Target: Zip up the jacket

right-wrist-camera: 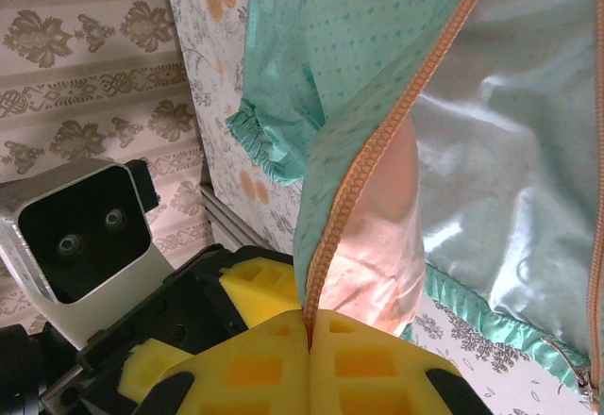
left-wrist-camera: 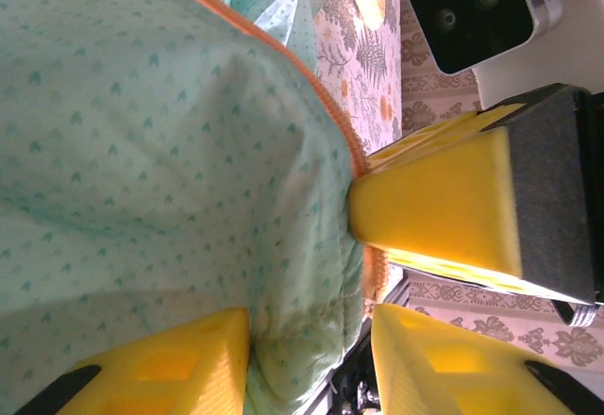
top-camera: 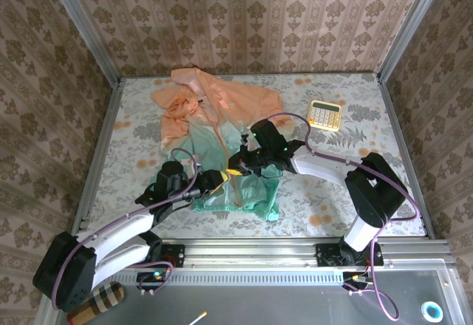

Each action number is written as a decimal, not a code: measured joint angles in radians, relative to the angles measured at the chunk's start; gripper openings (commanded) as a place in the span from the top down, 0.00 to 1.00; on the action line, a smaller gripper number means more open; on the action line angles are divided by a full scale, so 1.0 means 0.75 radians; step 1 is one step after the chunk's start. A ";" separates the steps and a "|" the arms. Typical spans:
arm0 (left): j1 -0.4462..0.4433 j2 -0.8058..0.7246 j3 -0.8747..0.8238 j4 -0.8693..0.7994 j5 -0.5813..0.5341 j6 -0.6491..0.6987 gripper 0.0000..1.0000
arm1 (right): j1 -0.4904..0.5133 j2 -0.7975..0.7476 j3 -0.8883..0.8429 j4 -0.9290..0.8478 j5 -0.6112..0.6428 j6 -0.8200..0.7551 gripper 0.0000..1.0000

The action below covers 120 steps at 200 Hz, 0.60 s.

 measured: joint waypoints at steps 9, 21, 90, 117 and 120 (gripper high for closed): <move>0.000 0.009 -0.001 0.018 0.007 -0.006 0.63 | 0.000 0.000 0.000 0.004 0.000 0.003 1.00; 0.000 0.012 -0.002 0.037 0.012 -0.012 0.69 | 0.000 0.000 0.000 0.004 0.000 0.004 1.00; 0.009 0.012 -0.013 0.074 0.037 -0.029 0.97 | 0.000 0.000 -0.021 0.006 0.000 0.014 1.00; 0.030 0.007 -0.020 0.077 0.058 -0.024 0.89 | 0.000 0.000 -0.021 0.007 0.000 0.014 1.00; 0.034 0.007 -0.021 0.077 0.062 -0.025 0.86 | 0.000 0.000 -0.021 0.007 0.000 0.014 1.00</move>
